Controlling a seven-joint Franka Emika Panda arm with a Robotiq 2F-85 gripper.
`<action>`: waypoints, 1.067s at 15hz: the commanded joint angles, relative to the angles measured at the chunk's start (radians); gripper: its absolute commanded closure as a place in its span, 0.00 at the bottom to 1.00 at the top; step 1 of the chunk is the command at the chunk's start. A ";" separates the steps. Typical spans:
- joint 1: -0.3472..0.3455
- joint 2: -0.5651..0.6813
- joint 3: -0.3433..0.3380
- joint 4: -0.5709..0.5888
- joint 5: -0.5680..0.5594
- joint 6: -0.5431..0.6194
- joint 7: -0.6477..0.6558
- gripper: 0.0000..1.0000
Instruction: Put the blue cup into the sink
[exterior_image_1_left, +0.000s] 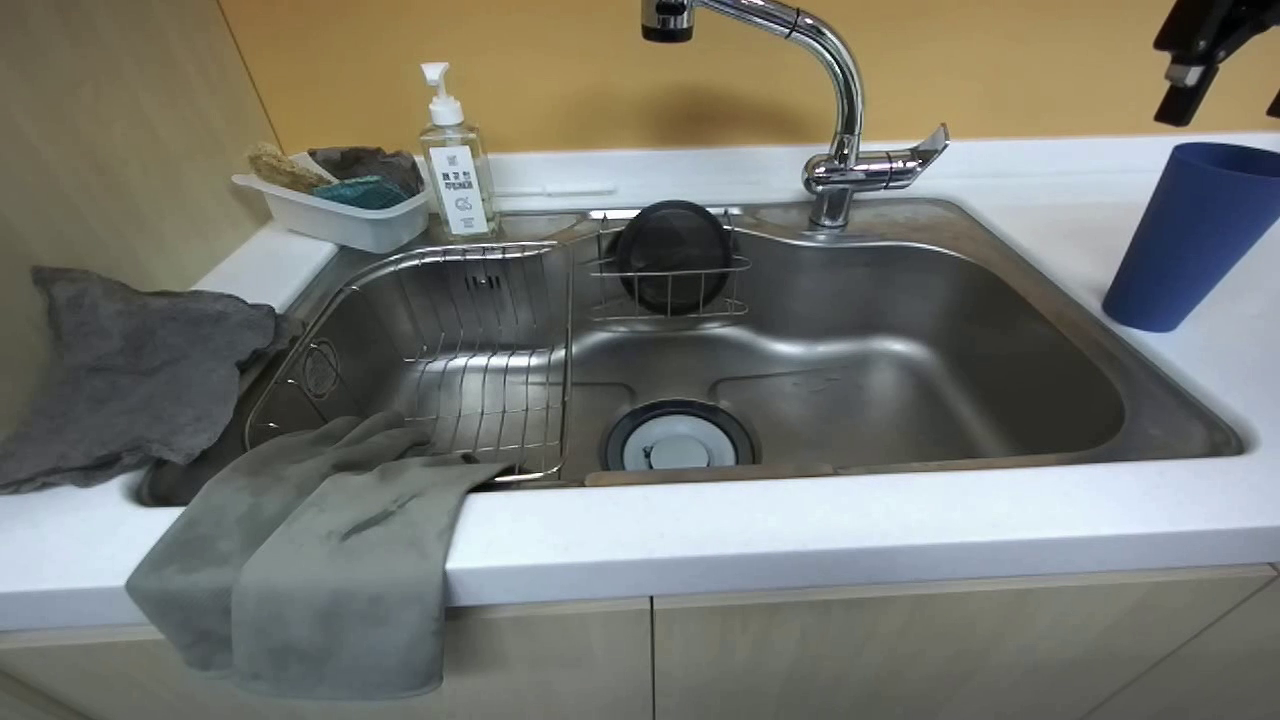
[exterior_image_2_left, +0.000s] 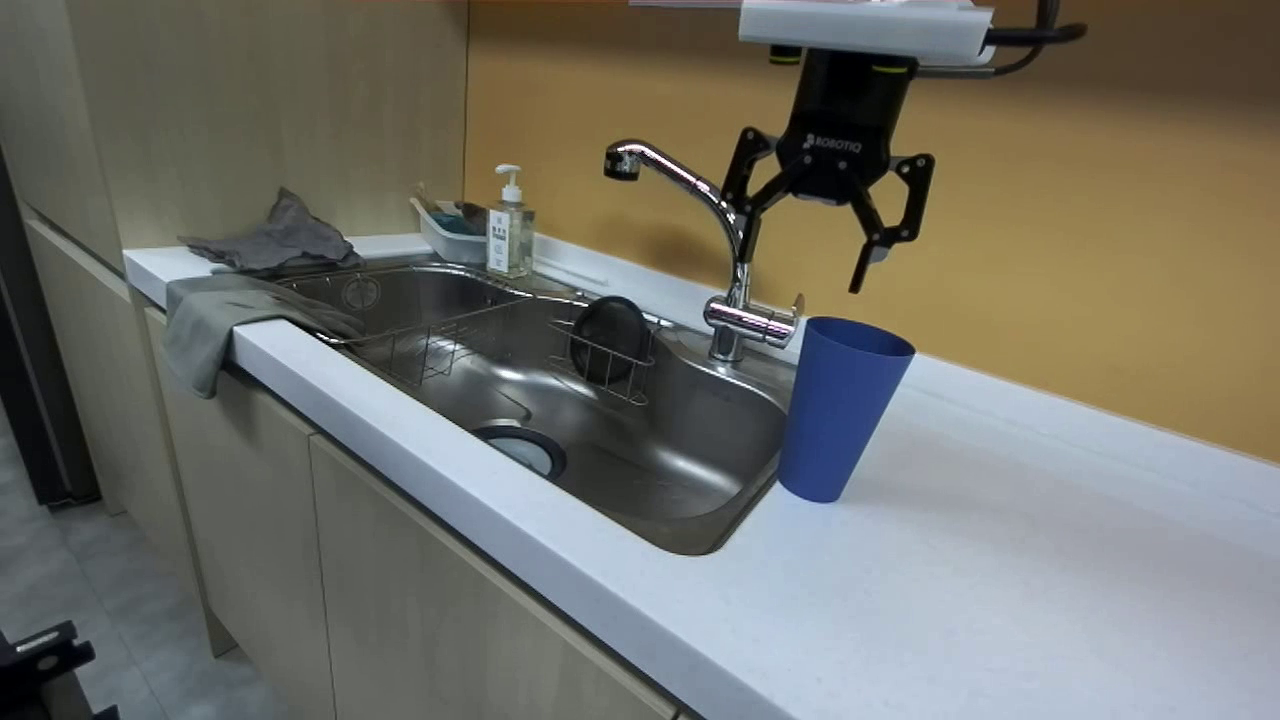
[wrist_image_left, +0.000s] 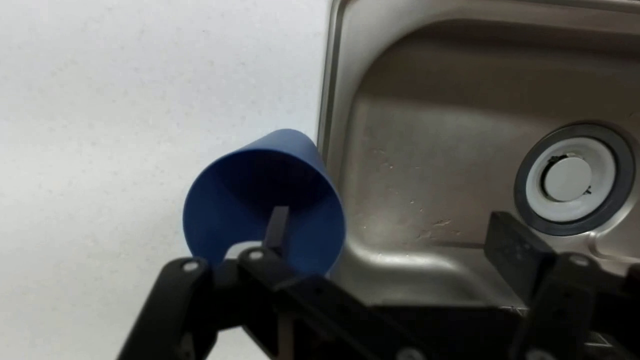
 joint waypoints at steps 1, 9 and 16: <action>-0.007 0.037 -0.004 0.022 0.009 0.035 -0.005 0.00; -0.024 0.060 -0.008 -0.018 0.015 0.149 -0.003 0.00; -0.033 0.041 -0.007 -0.071 0.028 0.164 -0.007 0.61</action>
